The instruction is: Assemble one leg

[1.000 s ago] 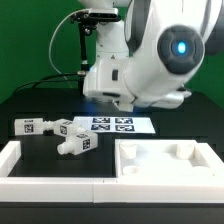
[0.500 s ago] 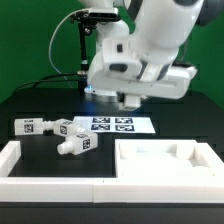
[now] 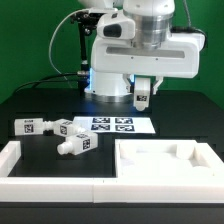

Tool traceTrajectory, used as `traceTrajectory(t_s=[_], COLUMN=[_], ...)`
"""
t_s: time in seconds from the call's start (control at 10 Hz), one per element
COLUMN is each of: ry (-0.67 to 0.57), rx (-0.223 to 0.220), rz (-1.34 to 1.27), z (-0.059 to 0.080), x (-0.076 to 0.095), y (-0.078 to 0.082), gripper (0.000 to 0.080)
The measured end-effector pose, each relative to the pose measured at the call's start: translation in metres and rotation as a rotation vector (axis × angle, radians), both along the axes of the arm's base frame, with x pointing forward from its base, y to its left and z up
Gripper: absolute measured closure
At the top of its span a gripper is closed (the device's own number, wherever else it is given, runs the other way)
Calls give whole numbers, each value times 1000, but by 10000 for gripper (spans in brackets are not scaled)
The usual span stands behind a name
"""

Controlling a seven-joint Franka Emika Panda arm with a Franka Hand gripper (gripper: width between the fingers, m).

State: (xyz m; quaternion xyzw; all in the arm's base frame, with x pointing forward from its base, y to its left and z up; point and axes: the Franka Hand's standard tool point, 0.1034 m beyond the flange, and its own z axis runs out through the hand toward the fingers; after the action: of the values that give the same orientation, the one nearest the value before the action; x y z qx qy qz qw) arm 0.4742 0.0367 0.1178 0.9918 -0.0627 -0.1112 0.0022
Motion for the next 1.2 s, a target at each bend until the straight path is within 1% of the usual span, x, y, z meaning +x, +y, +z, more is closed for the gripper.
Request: traceTrajectory(t_s=[0.1,0.2,0.3,0.4,0.5,0.6,0.7,0.8,0.9,1.0,1.1,1.2], ry=[-29,-134,-258,-350,-438,-521,-577,-572,-584,-618,-637,-646], rx=[2,26,42,34,27,17,9,9,9,9,4,5], rz=[2,3,0,4,14,15,20,20,20,36,66,77], z=[0,9,21,27,30,30,28,26,28,29,34,41], x=[0,22,46,61,69,71,69,67,71,81,97,112], y=[1,4,5,9,11,10,10,10,13,23,24,24], gripper=[515,515,515,515,515,515,515,515,515,515,515,515])
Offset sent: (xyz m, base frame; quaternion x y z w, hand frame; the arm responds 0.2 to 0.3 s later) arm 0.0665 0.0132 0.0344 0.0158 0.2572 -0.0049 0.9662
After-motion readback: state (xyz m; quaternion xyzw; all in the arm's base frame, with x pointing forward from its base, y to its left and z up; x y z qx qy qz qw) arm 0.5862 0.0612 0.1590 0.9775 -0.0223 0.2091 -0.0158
